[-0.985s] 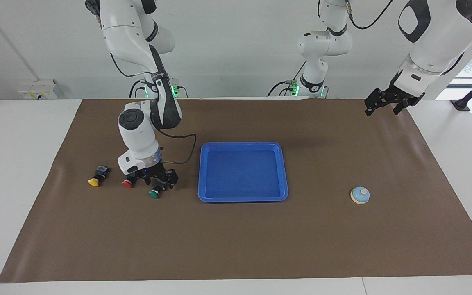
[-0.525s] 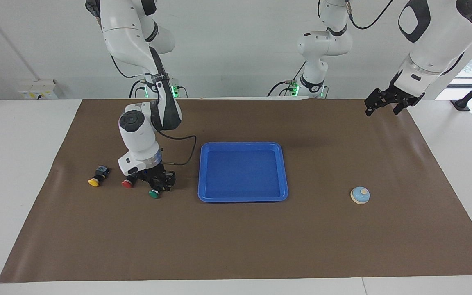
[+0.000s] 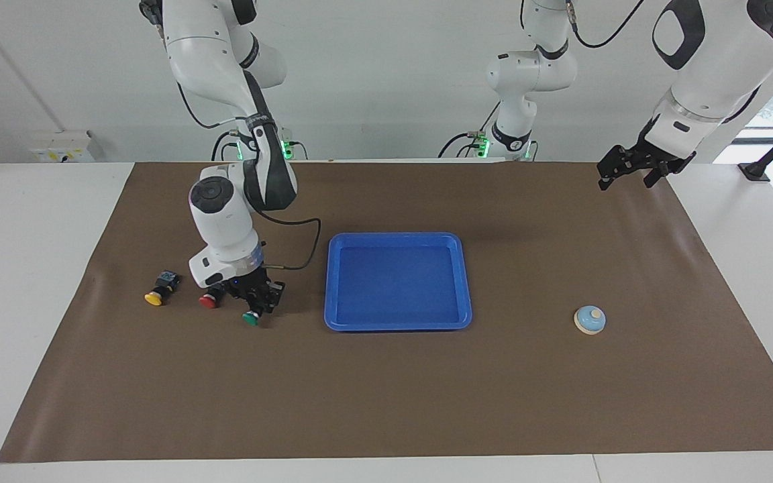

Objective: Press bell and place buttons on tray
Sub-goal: 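Carry the green button into the blue tray with the right gripper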

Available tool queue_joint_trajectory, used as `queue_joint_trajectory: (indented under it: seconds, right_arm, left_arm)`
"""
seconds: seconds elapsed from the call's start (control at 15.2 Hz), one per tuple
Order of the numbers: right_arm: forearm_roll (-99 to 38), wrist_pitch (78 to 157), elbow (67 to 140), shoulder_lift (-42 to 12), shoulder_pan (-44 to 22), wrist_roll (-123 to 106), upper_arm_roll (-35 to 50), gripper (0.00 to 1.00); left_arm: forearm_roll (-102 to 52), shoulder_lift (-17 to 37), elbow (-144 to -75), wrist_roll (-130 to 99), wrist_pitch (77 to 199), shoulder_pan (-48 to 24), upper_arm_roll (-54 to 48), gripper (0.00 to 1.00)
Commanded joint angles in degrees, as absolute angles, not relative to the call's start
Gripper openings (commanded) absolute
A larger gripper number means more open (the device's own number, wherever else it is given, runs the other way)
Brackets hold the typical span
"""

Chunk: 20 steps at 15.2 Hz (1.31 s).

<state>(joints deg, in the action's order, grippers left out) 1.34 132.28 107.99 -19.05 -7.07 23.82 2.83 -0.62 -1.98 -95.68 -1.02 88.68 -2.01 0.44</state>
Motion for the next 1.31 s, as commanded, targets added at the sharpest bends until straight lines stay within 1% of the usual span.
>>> queue_joint_trajectory:
  seconds: [0.0,0.2,0.33,0.53,0.66,0.98,1.25]
  right_arm:
    - [1.4,123.1,99.6,-18.9,-10.4,25.5,3.7,0.0]
    - [1.2,117.1,94.8,-19.0,-15.9,26.5,3.7,0.0]
    - [1.1,117.7,95.0,-19.2,-19.8,27.4,3.6,0.0]
    - [1.0,118.6,96.3,-19.5,-22.7,27.7,3.7,0.0]
    - [1.0,122.0,99.0,-20.2,-24.2,27.8,3.6,0.0]
    - [1.1,131.6,105.7,-22.1,-24.6,27.9,3.7,0.0]
    - [1.1,134.6,107.7,-23.2,-25.4,27.8,3.7,0.0]
  left_arm:
    - [0.0,-3.3,-96.9,-1.4,88.6,-2.1,0.6,1.0]
    - [0.0,-3.3,-96.9,-1.5,88.6,-2.1,0.6,1.0]
    - [0.0,-3.3,-96.9,-1.4,88.6,-2.1,0.6,1.0]
    - [0.0,-3.3,-96.9,-1.4,88.6,-2.1,0.6,1.0]
    - [0.0,-3.3,-96.9,-1.4,88.6,-2.1,0.6,1.0]
    - [0.0,-3.3,-96.9,-1.4,88.6,-2.1,0.6,1.0]
    - [0.0,-3.3,-96.9,-1.4,88.6,-2.1,0.6,1.0]
